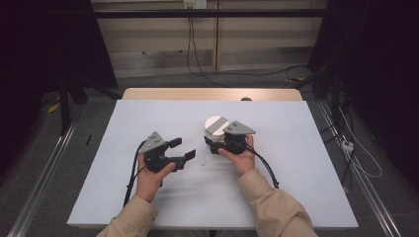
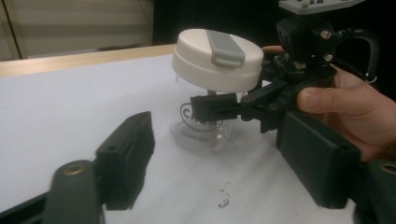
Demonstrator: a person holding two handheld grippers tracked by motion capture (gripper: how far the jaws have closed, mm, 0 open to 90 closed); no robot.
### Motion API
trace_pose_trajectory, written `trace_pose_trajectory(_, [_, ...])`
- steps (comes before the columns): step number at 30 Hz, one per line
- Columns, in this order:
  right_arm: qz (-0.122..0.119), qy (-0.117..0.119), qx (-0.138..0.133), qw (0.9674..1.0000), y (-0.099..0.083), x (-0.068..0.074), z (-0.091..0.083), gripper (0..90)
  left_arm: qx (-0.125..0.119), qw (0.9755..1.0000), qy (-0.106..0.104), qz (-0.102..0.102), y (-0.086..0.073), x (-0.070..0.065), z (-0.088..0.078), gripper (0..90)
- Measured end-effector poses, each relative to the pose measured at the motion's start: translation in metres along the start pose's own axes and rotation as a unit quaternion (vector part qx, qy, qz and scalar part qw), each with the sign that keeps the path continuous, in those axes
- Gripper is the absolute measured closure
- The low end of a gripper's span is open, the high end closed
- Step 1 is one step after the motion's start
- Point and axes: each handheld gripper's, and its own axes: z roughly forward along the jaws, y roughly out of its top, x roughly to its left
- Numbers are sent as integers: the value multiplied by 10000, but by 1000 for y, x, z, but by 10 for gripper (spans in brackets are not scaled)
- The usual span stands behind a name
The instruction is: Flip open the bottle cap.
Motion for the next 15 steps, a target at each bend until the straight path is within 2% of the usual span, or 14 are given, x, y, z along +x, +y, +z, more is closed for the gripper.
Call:
trace_pose_trajectory(2, [0,2,2,10000,0,0,0,185,35,10000,0,29,4,0,3,301])
trace_pose_trajectory(6, [-3,3,1,10000,0,0,0,185,187,9998,-3,-49,10,1,9,402])
trace_pose_trajectory(9, [-3,5,0,10000,0,0,0,185,205,9996,-97,-195,14,2,14,486])
trace_pose_trajectory(12, [-8,0,1,10000,0,0,0,185,343,9993,-68,-147,18,2,20,559])
trace_pose_trajectory(15, [-5,-2,4,10000,0,0,0,185,369,9992,-119,-101,21,1,26,629])
